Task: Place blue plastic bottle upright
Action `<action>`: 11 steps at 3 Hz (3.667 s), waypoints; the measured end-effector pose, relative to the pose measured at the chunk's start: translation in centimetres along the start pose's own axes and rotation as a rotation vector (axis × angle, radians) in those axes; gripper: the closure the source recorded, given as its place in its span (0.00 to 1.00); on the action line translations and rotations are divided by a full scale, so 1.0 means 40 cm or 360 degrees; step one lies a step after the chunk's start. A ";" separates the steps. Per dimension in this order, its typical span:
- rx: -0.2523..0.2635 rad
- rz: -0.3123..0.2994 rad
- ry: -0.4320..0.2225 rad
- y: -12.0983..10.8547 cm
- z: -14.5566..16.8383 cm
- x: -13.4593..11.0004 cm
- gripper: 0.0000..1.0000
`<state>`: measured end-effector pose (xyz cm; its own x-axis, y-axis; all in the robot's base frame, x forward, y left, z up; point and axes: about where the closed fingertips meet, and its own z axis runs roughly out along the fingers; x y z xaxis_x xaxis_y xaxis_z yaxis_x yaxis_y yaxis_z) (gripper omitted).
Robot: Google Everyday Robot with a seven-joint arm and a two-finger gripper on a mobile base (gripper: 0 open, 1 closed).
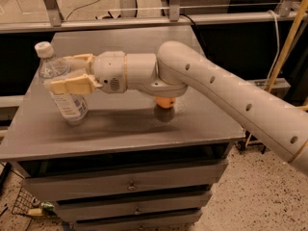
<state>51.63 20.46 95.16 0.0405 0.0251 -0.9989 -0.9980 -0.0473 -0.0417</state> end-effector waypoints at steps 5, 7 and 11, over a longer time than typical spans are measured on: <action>0.0019 0.0018 -0.0042 0.015 0.011 0.024 0.42; 0.0004 0.0015 -0.0043 0.023 0.023 0.019 0.00; 0.0229 0.0092 0.0321 -0.001 -0.244 0.037 0.00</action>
Offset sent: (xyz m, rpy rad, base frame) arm 0.0013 -0.0067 -0.0193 0.0381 0.0256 -0.0426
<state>52.22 10.74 93.45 -0.0222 -0.1738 -0.9845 -0.9950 0.0998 0.0048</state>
